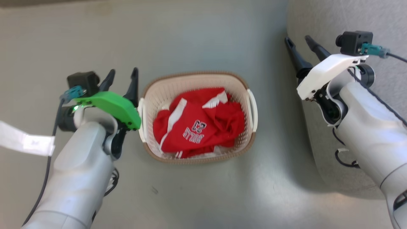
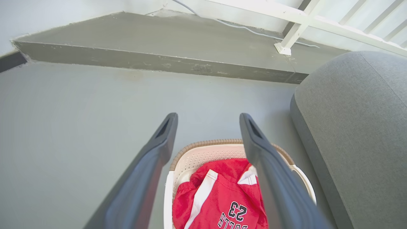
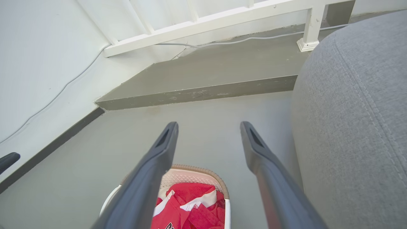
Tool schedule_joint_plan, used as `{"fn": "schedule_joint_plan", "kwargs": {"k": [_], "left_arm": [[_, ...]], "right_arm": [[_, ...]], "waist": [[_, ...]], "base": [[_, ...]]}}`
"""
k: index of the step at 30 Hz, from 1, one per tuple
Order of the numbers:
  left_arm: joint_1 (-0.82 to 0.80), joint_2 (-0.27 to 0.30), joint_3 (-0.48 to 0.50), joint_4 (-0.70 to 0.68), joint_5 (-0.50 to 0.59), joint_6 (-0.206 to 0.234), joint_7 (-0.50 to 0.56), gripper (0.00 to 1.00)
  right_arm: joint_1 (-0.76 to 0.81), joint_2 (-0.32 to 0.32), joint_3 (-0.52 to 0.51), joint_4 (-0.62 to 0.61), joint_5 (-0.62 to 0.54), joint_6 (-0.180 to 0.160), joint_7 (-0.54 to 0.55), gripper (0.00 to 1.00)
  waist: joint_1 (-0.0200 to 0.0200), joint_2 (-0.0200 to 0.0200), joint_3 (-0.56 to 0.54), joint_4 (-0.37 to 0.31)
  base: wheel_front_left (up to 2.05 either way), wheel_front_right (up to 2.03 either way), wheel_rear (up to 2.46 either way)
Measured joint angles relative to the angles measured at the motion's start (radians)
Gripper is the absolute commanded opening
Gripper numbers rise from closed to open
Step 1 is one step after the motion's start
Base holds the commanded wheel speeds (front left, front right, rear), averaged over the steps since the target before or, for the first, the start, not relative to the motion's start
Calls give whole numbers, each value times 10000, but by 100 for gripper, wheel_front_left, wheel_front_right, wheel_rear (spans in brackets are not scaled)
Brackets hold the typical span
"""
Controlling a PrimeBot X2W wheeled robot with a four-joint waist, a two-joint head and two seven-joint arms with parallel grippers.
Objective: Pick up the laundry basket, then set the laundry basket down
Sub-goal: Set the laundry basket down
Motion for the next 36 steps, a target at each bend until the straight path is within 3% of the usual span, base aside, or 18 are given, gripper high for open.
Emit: {"fn": "schedule_joint_plan", "kwargs": {"k": [17,36], "left_arm": [[2256,414,1459,-2320,1346,313,0,100],[4304,393,2773,-4870,2487,715,-2,100]], "right_arm": [[2555,-159,-2240,-3001,-2027,-604,-2,100],[5391,102,-3680,-5390,-3618,-1060,-2,100]], "waist": [[0,0,-2406,134],[-1,0,-3540,120]], "base": [[0,0,0],[0,0,0]]}}
